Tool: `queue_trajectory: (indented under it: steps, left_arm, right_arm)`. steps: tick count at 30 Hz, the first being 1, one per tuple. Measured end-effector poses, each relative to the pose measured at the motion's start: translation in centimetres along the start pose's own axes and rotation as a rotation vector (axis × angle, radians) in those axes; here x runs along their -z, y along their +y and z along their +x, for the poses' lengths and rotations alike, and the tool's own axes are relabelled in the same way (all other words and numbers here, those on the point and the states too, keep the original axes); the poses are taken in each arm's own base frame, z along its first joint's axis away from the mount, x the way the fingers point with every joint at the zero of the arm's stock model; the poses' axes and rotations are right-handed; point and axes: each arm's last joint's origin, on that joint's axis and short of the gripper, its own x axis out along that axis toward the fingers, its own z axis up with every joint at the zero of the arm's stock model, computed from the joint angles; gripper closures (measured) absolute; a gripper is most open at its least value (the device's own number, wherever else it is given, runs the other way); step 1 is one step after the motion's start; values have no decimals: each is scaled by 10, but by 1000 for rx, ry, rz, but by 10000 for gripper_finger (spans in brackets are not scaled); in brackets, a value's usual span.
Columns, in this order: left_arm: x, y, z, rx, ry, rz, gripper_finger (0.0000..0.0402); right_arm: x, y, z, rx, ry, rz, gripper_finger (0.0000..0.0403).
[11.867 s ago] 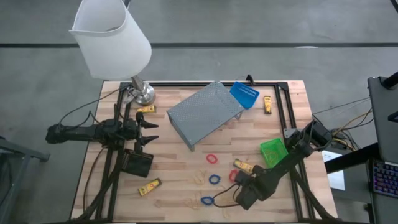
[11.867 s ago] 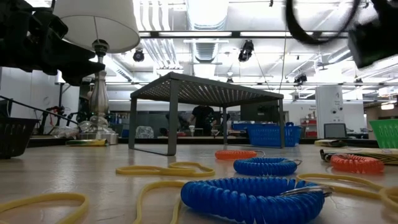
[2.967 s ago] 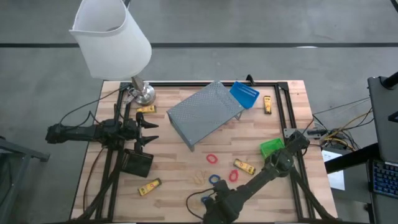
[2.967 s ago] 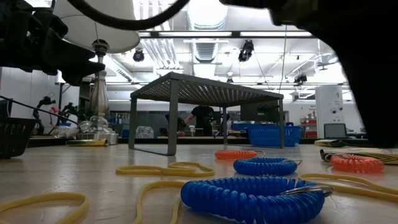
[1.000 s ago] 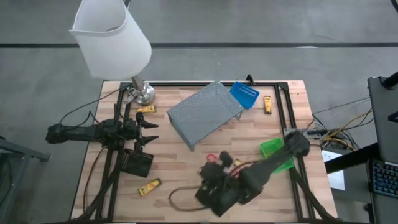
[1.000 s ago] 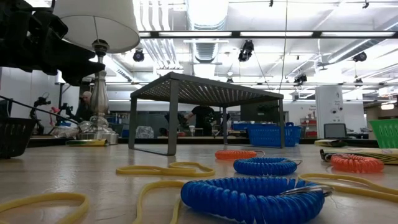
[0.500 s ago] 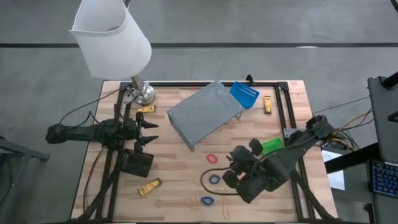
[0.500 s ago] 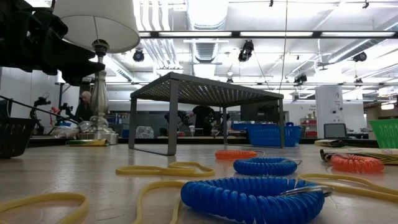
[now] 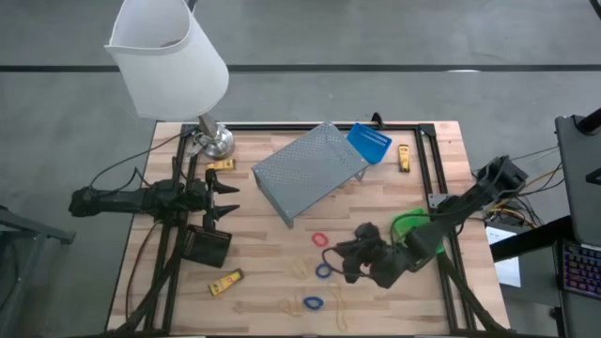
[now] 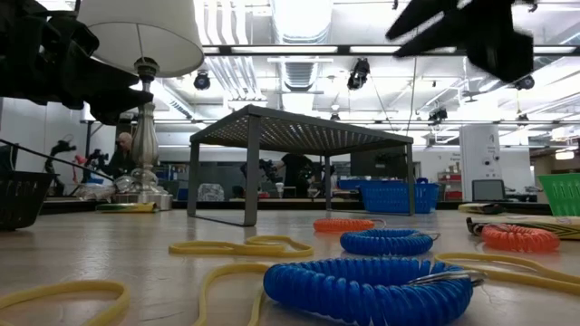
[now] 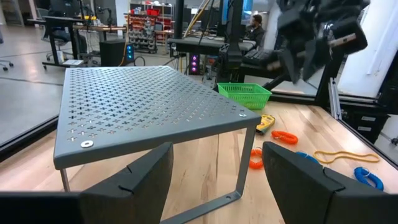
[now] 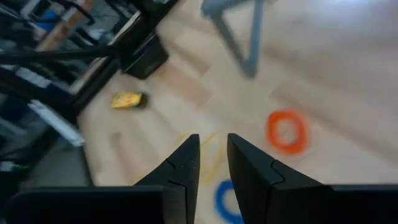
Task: Pick & Place Office Desk Supplies
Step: Put the yellow rubber band into the green basket
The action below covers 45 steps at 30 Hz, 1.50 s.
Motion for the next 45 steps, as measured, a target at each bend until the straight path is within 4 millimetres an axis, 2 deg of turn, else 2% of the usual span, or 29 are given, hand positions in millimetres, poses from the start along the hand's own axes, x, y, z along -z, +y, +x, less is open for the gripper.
queue_trajectory:
  steps: [5,12,20,25,28,33,38,45]
  left_arm:
    - [0,0,0,0,0,0,148]
    - [0,0,0,0,0,0,148]
    - [0,0,0,0,0,0,148]
    - [0,0,0,0,0,0,149]
    - [0,0,0,0,2,0,149]
    - [0,0,0,-1,6,1,149]
    - [0,0,0,-1,6,1,149]
    - [0,0,0,0,6,1,149]
  right_arm:
    - [18,-4,14,-11,110,91,323]
    - [32,10,28,119,276,174,323]
    - [35,44,32,408,389,256,322]
    - [47,64,44,528,458,271,299]
    - [62,64,57,604,490,259,276]
    - [83,66,74,634,517,241,243]
    - [87,69,73,639,519,228,235]
    - [90,63,75,672,531,251,248]
